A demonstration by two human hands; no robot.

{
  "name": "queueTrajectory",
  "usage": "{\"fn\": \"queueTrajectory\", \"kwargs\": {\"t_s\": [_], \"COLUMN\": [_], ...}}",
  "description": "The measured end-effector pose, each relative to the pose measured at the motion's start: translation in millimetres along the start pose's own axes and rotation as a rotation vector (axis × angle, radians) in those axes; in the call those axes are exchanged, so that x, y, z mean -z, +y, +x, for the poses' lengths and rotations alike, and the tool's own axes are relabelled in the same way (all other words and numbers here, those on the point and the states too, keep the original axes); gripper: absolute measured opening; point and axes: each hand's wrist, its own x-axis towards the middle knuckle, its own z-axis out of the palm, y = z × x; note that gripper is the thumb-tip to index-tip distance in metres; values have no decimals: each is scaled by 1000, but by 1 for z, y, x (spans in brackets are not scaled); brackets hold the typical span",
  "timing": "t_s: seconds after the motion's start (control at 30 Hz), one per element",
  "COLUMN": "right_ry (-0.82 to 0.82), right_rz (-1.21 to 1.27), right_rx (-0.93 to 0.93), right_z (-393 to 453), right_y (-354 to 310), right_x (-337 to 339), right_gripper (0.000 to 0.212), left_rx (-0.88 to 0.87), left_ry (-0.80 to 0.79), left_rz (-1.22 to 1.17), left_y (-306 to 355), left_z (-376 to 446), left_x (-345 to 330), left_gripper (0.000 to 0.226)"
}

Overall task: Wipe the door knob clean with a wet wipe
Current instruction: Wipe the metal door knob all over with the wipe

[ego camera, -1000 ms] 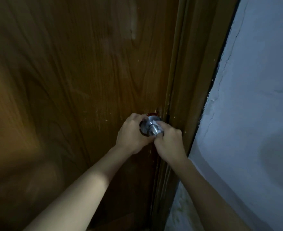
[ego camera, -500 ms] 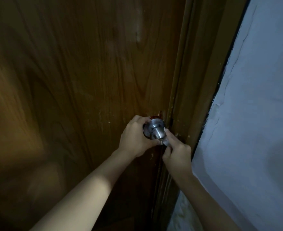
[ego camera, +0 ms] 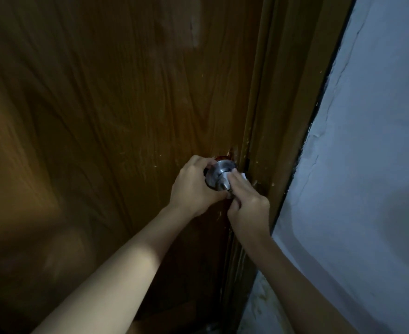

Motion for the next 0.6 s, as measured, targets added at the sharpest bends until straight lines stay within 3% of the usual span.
{"fn": "queueTrajectory", "kwargs": {"t_s": [0.1, 0.2, 0.4, 0.5, 0.6], "right_ry": [2, -124, -22, -62, -20], "right_rz": [50, -48, -70, -59, 67], "right_rx": [-116, -207, 48, 179, -44], "right_z": [1, 11, 0, 4, 10], "right_y": [1, 10, 17, 12, 5], "right_x": [4, 3, 4, 1, 0], "right_gripper": [42, 42, 47, 43, 40], "left_rx": [2, 5, 5, -5, -10], "left_ry": [0, -16, -26, -24, -19], "left_rz": [5, 13, 10, -7, 7], "left_y": [0, 1, 0, -1, -1], "left_z": [0, 0, 2, 2, 2], "left_x": [0, 1, 2, 1, 1], "left_gripper": [74, 76, 73, 65, 69]}}
